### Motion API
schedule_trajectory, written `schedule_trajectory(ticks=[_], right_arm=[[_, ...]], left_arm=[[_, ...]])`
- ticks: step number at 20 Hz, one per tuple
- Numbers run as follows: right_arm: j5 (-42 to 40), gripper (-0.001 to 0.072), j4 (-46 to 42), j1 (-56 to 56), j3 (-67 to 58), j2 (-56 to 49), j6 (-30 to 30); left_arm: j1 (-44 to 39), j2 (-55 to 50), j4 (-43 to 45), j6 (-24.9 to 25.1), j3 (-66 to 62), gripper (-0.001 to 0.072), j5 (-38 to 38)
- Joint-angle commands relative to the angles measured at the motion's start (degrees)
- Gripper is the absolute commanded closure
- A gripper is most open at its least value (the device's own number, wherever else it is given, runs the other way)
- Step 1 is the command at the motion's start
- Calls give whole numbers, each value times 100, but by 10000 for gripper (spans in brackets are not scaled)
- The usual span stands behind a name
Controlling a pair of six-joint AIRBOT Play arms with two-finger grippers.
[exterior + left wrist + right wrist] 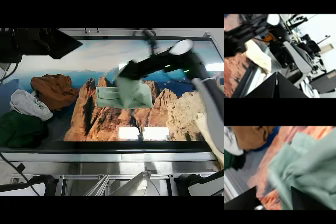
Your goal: Fold the shirts.
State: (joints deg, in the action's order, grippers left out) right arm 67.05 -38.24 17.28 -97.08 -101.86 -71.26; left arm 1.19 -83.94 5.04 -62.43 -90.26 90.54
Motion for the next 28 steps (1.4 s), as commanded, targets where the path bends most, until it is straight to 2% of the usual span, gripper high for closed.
schedule_trajectory(ticks=[1, 5, 7, 8, 9, 10, 11, 16, 18, 22, 27, 28], right_arm=[[-48, 440, -184, 774, -7, -496, -76], [850, 440, -363, -118, -4, 195, -79], [1088, 439, -929, -787, 9, 629, -262], [1198, 406, -1314, -1165, 31, 780, -389], [1285, 243, -1703, -1519, 50, 841, -566], [1316, 114, -2022, -1858, 98, 841, -708], [1268, 88, -2164, -2192, 240, 817, -743], [946, 88, -1871, -2894, 966, 72, -503], [949, 88, -1502, -2796, 1032, -391, -345], [883, 90, -92, -2417, 1029, -1010, 98], [466, 94, 26, -1766, 1019, -1200, 76], [431, 179, 136, -1657, 1012, -1209, 83]], left_arm=[[7, 326, -13, 245, 1003, 687, 219], [9, 361, -57, 649, 1838, 686, 223], [7, 356, -76, 796, 2129, 687, 160], [9, 358, -79, 844, 2247, 686, 142], [13, 358, -79, 870, 2330, 686, 146], [13, 358, -76, 896, 2382, 686, 149], [13, 358, -81, 905, 2391, 686, 149], [15, 358, -1023, 931, 2391, 685, 402], [15, 358, -1097, 951, 2391, 685, 442], [15, 358, -1082, 951, 2391, 685, 439], [15, 358, -1078, 973, 2391, 685, 439], [13, 356, -1075, 977, 2391, 685, 439]])
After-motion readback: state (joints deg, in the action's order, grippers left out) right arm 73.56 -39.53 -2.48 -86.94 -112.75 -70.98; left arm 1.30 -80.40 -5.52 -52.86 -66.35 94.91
